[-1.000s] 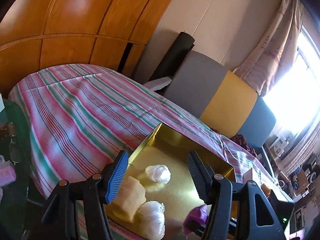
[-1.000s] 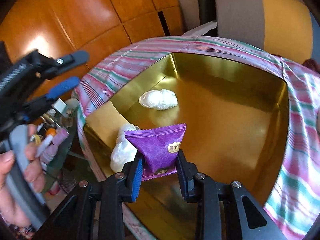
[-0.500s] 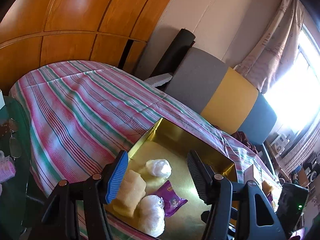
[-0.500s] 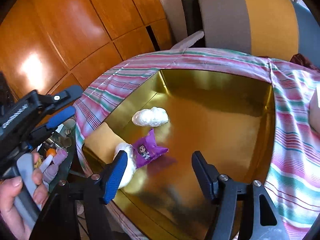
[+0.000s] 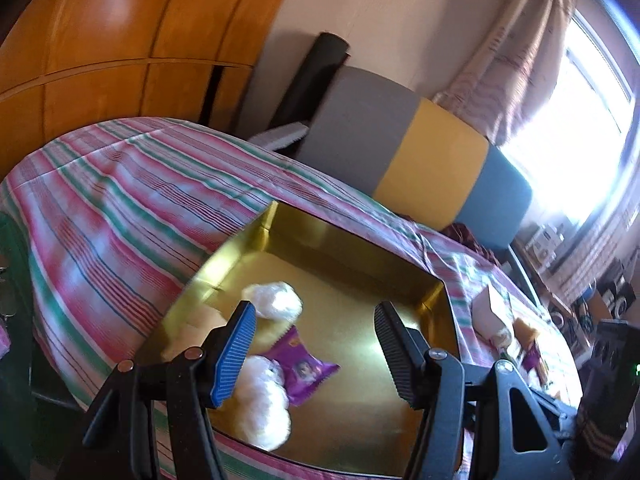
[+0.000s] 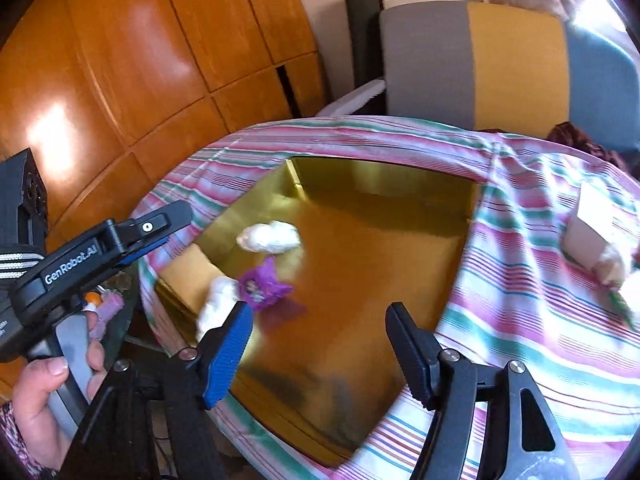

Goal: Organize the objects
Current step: 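Move both tools back from the tray to the remaining items, then grasp a yellow sponge with the right tool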

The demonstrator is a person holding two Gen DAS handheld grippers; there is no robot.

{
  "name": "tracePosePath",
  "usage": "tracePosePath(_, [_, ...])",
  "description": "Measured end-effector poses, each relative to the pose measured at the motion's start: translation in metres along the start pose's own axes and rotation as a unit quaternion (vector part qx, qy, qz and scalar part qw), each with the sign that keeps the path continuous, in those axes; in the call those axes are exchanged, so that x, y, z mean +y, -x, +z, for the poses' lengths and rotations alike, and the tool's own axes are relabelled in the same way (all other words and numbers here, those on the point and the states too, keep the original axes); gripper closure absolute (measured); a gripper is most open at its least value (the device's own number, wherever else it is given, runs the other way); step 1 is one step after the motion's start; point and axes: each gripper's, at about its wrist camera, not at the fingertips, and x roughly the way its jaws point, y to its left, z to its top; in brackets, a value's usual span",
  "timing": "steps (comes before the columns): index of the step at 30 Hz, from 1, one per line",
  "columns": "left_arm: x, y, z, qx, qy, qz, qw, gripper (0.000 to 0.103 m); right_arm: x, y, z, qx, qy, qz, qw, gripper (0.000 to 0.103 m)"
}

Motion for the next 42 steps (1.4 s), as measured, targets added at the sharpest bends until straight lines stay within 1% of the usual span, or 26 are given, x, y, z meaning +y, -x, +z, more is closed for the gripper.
tracePosePath(3, [-0.015,-0.003,-0.007,0.013,-0.024,-0.020,0.9994,0.040,-0.025,0.011,-0.007,0.009,-0.017,-0.029,0.999,0.033])
tracePosePath(5, [-0.027,-0.005,-0.011,0.023,-0.041,-0.032,0.9984,0.040,-0.041,0.017,-0.011,0.016,-0.036,-0.038,0.998,0.033])
tracePosePath(6, [-0.035,-0.006,-0.014,0.030,-0.055,-0.043,0.9971,0.040,-0.051,0.021,-0.014,0.020,-0.049,-0.044,0.998,0.032])
tracePosePath(9, [-0.056,-0.005,-0.024,0.043,-0.089,-0.062,0.9932,0.039,-0.082,0.038,-0.024,0.024,-0.083,-0.062,0.994,0.031])
tracePosePath(12, [-0.076,-0.002,-0.032,0.051,-0.113,-0.088,0.9884,0.039,-0.114,0.054,-0.034,0.024,-0.100,-0.099,0.990,0.031])
tracePosePath(16, [-0.106,-0.002,-0.043,0.065,-0.148,-0.120,0.9795,0.039,-0.160,0.079,-0.053,0.025,-0.134,-0.143,0.980,0.031])
tracePosePath(18, [-0.121,-0.002,-0.049,0.072,-0.166,-0.132,0.9746,0.039,-0.189,0.095,-0.063,0.028,-0.159,-0.171,0.972,0.031])
tracePosePath(19, [-0.128,-0.002,-0.052,0.078,-0.175,-0.140,0.9714,0.039,-0.200,0.102,-0.066,0.026,-0.171,-0.179,0.969,0.029])
tracePosePath(20, [-0.134,-0.002,-0.054,0.083,-0.182,-0.144,0.9692,0.039,-0.215,0.110,-0.069,0.022,-0.188,-0.185,0.964,0.024])
tracePosePath(22, [-0.146,0.000,-0.059,0.089,-0.195,-0.155,0.9644,0.039,-0.252,0.132,-0.076,0.006,-0.232,-0.199,0.952,0.016])
tracePosePath(24, [-0.155,0.000,-0.064,0.097,-0.205,-0.163,0.9602,0.039,-0.286,0.154,-0.082,-0.008,-0.265,-0.224,0.938,0.015])
tracePosePath(26, [-0.165,-0.003,-0.071,0.108,-0.213,-0.168,0.9562,0.039,-0.320,0.175,-0.086,-0.017,-0.294,-0.268,0.917,0.014])
tracePosePath(28, [-0.173,-0.005,-0.077,0.118,-0.220,-0.172,0.9528,0.039,-0.353,0.195,-0.093,-0.027,-0.325,-0.313,0.892,0.012])
tracePosePath(29, [-0.176,-0.005,-0.080,0.124,-0.224,-0.175,0.9509,0.039,-0.368,0.202,-0.097,-0.027,-0.341,-0.328,0.881,0.010])
tracePosePath(30, [-0.180,-0.007,-0.084,0.129,-0.230,-0.176,0.9485,0.039,-0.387,0.207,-0.103,-0.022,-0.360,-0.338,0.869,0.010])
tracePosePath(32, [-0.187,-0.008,-0.090,0.137,-0.238,-0.178,0.9449,0.039,-0.408,0.206,-0.110,-0.005,-0.387,-0.336,0.859,0.010])
tracePosePath(33, [-0.191,-0.009,-0.093,0.143,-0.243,-0.181,0.9424,0.039,-0.418,0.204,-0.116,-0.001,-0.400,-0.326,0.857,0.010])
tracePosePath(36, [-0.203,-0.012,-0.103,0.157,-0.259,-0.182,0.9355,0.039,-0.429,0.196,-0.125,-0.004,-0.414,-0.313,0.855,0.011])
tracePosePath(37, [-0.206,-0.013,-0.105,0.161,-0.262,-0.183,0.9337,0.039,-0.431,0.191,-0.128,-0.007,-0.414,-0.310,0.856,0.012])
tracePosePath(38, [-0.209,-0.014,-0.107,0.164,-0.266,-0.183,0.9320,0.039,-0.433,0.187,-0.130,-0.002,-0.412,-0.306,0.858,0.013])
tracePosePath(39, [-0.213,-0.016,-0.109,0.168,-0.270,-0.183,0.9303,0.039,-0.435,0.182,-0.131,0.013,-0.413,-0.302,0.859,0.015])
tracePosePath(40, [-0.216,-0.017,-0.110,0.171,-0.274,-0.182,0.9287,0.039,-0.436,0.179,-0.130,0.020,-0.409,-0.303,0.861,0.019])
tracePosePath(42, [-0.224,-0.022,-0.113,0.178,-0.278,-0.186,0.9255,0.039,-0.436,0.175,-0.127,0.028,-0.395,-0.305,0.866,0.022])
